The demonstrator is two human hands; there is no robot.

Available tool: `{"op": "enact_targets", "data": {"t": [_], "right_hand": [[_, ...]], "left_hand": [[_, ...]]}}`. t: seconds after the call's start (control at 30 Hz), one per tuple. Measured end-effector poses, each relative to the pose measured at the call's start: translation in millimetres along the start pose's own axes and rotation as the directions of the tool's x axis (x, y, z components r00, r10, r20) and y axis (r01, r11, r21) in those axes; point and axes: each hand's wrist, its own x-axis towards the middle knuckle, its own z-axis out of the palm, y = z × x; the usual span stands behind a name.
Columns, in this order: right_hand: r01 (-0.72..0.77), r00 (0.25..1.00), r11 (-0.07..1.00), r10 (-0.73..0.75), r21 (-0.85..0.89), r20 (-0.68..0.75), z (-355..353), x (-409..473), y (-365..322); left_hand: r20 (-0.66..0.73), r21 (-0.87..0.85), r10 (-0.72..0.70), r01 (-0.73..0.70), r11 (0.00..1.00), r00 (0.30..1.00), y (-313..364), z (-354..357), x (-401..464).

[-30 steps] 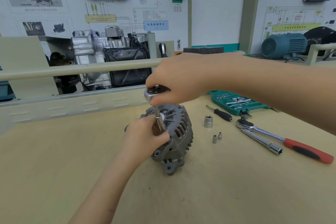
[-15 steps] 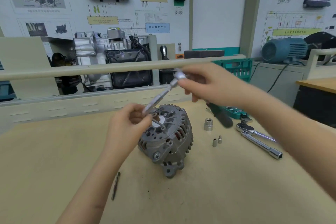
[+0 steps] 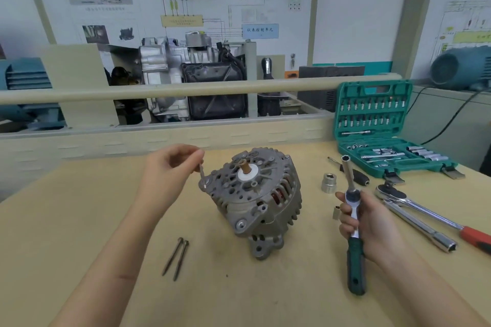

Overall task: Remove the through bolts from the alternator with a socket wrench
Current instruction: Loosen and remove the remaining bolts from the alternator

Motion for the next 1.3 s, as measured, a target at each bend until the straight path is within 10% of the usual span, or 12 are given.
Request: {"op": "enact_targets", "data": {"t": [0.4, 0.73, 1.3], "right_hand": [[-0.108, 0.993, 0.994, 0.108, 0.017, -0.037, -6.4, 7.1, 8.1], [-0.147, 0.988, 0.989, 0.147, -0.002, -0.039, -3.3, 10.2, 9.1], [-0.165, 0.985, 0.986, 0.165, -0.004, -0.053, -3.9, 8.7, 11.9]], "left_hand": [[0.308, 0.712, -0.542, 0.188, 0.676, 0.782, -70.8, -40.9, -3.5], [0.304, 0.739, -0.627, 0.238, 0.631, 0.718, -83.2, -42.2, -2.4], [0.038, 0.669, -0.410, 0.282, 0.688, 0.911, -87.0, -44.2, -0.1]]}}
